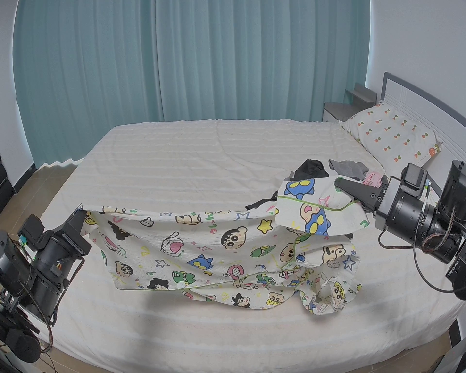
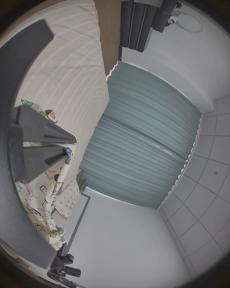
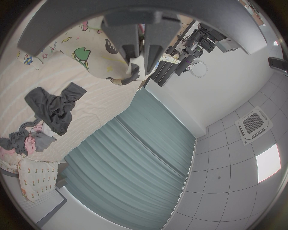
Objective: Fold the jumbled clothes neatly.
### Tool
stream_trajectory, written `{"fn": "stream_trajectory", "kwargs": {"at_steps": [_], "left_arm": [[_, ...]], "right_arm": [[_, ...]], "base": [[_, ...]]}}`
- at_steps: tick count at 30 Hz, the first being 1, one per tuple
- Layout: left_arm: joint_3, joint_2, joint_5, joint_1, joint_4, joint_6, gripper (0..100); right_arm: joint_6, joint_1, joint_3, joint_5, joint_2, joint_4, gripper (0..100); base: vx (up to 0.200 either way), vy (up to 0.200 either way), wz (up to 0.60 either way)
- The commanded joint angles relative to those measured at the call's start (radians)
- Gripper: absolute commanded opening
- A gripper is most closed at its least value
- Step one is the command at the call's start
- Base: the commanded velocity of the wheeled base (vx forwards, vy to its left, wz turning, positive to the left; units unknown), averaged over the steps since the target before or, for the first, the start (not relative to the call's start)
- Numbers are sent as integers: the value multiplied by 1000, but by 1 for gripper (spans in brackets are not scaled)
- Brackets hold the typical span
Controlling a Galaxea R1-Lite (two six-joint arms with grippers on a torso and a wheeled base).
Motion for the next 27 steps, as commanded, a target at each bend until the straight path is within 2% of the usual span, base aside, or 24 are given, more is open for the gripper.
{"fn": "stream_trajectory", "kwargs": {"at_steps": [1, 9, 27], "left_arm": [[-4, -5, 0, 6, 0, 0, 0], [-21, -9, 0, 29, 0, 0, 0], [-27, -17, 6, 28, 0, 0, 0]], "right_arm": [[0, 4, -1, 0, -4, -1, 0], [-2, 10, -15, 2, -10, -1, 0], [-3, 29, -7, 2, -44, 0, 0]], "base": [[0, 200, 0], [0, 200, 0], [0, 0, 0]]}}
